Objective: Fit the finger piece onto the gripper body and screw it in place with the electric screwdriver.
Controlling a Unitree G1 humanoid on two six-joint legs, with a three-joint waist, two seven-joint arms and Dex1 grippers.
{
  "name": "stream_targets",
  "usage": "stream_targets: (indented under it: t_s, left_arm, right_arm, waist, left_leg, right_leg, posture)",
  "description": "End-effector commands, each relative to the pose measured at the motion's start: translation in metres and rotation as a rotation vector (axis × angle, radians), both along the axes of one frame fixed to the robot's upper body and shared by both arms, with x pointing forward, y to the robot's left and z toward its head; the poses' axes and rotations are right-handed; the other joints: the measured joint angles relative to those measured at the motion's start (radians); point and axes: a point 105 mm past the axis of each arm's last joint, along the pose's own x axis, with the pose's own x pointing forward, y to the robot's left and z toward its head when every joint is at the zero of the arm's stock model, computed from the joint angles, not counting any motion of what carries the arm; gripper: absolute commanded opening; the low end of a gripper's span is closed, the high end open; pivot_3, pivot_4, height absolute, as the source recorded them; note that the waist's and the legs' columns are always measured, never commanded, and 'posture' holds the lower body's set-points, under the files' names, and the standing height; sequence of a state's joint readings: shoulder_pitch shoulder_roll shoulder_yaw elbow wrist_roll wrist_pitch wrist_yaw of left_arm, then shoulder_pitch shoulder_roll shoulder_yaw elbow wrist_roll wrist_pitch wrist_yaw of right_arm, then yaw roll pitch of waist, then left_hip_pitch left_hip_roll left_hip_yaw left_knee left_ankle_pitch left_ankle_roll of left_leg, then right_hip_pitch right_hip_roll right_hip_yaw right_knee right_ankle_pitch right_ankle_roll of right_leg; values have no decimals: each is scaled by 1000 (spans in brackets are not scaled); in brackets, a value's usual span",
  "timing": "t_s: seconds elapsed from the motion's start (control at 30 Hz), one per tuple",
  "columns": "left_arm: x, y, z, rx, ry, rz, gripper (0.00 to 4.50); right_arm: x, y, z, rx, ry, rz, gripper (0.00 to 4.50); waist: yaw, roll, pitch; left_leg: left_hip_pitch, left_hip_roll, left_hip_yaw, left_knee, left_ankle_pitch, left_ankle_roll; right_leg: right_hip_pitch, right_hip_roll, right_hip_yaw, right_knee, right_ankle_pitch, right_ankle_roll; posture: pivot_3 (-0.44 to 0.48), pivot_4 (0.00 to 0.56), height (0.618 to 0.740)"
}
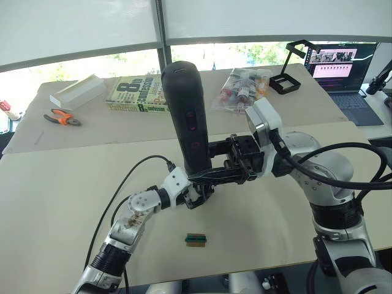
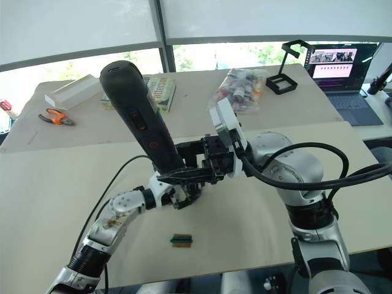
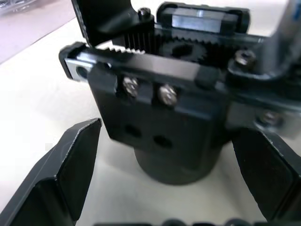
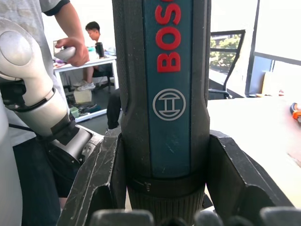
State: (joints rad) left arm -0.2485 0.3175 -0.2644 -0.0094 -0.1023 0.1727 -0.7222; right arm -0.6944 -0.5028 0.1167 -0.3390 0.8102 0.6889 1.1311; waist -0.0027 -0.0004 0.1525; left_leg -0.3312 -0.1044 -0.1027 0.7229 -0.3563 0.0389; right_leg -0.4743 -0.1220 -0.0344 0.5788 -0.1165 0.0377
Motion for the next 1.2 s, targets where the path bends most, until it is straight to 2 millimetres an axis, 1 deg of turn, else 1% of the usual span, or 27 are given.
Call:
stream_targets:
  t_s: [0.03, 0.1, 0.2, 0.3, 0.43, 0.5, 0.57, 0.6, 0.67, 0.77, 0.87, 1.0, 1.2]
  left_arm:
    - [-3, -10, 11, -33, -36, -80, 3174]
    - [-7, -13, 12, -35, -28, -144, 2325]
    - [-8, -22, 17, -20, -31, -240, 2331]
    - [-1, -29, 18, 1, -40, -274, 2331]
    - [7, -30, 14, 36, -47, -286, 2331]
    - [9, -28, 15, 29, -44, -287, 2331]
    - [10, -23, 17, 26, -47, -277, 3352]
    - [9, -21, 17, 30, -52, -272, 3793]
    - [6, -17, 21, 14, -51, -254, 4500]
    - [2, -16, 24, -26, -30, -214, 4500]
    - [-4, -17, 19, -27, -24, -192, 4500]
    - [-2, -18, 14, -31, -20, -160, 4500]
    - [-4, -23, 8, -23, -13, -157, 4500]
  right_arm:
    - [-11, -2, 21, 50, -76, 28, 1922]
    - [-11, -3, 23, 52, -79, 27, 1922]
    - [-15, -4, 26, 56, -79, 37, 1922]
    - [-18, -4, 28, 59, -73, 47, 1922]
    - [-19, -2, 29, 63, -70, 52, 1922]
    - [-20, -2, 29, 65, -71, 54, 1922]
    - [-20, -1, 29, 67, -74, 55, 1922]
    - [-19, -1, 29, 67, -75, 55, 1922]
    - [-19, -1, 30, 69, -76, 54, 1922]
    - [-18, -1, 30, 70, -75, 52, 1922]
    - [-17, 0, 29, 68, -75, 46, 1922]
    - [-12, 2, 29, 67, -89, 30, 1922]
    - [-9, 3, 30, 73, -95, 21, 1922]
  waist:
    - [3, 0, 0]
    - [3, 0, 0]
    - [6, 0, 0]
    - [13, 0, 0]
    - [15, 0, 0]
    - [14, 0, 0]
    - [14, 0, 0]
    - [13, 0, 0]
    - [12, 0, 0]
    - [12, 0, 0]
    - [13, 0, 0]
    - [15, 0, 0]
    - [14, 0, 0]
  left_leg:
    - [0, 0, 0, 0, 0, 0]
    - [0, 0, 0, 1, 0, 0]
    - [-1, 0, 0, 1, 0, 0]
    - [-2, 0, -1, 4, 0, 0]
    - [-3, -1, -1, 5, 0, 1]
    - [-3, -1, -1, 5, 0, 1]
    - [-3, -1, -1, 5, 0, 1]
    - [-3, 0, -1, 5, 0, 1]
    - [-3, 0, -1, 5, 0, 1]
    - [-3, 0, -1, 5, 0, 1]
    - [-3, 0, -1, 5, 0, 1]
    - [-3, 0, -1, 6, 0, 1]
    - [-3, 0, -1, 6, 0, 1]
  right_leg:
    - [0, 0, 0, 0, 0, 0]
    - [0, 0, 0, 0, 0, 0]
    - [0, 0, 0, 0, 0, 0]
    - [0, 0, -1, 0, 0, 0]
    - [0, -1, -1, 0, 1, 0]
    - [0, -1, -1, 0, 1, 0]
    - [0, -1, -1, 0, 1, 0]
    - [0, 0, -1, 0, 1, 0]
    - [0, 0, -1, 0, 1, 0]
    - [0, 0, -1, 0, 1, 0]
    - [0, 0, -1, 0, 1, 0]
    - [0, 0, -1, 0, 1, 0]
    - [0, 0, -1, 0, 1, 0]
  posture:
    - [0, 150, 738]
    - [0, 150, 738]
    - [0, 150, 738]
    - [0, 150, 738]
    - [0, 150, 738]
    - [0, 150, 738]
    - [0, 150, 738]
    - [0, 150, 738]
    - [0, 150, 738]
    - [0, 150, 738]
    - [0, 150, 738]
    - [0, 150, 738]
    - [0, 150, 738]
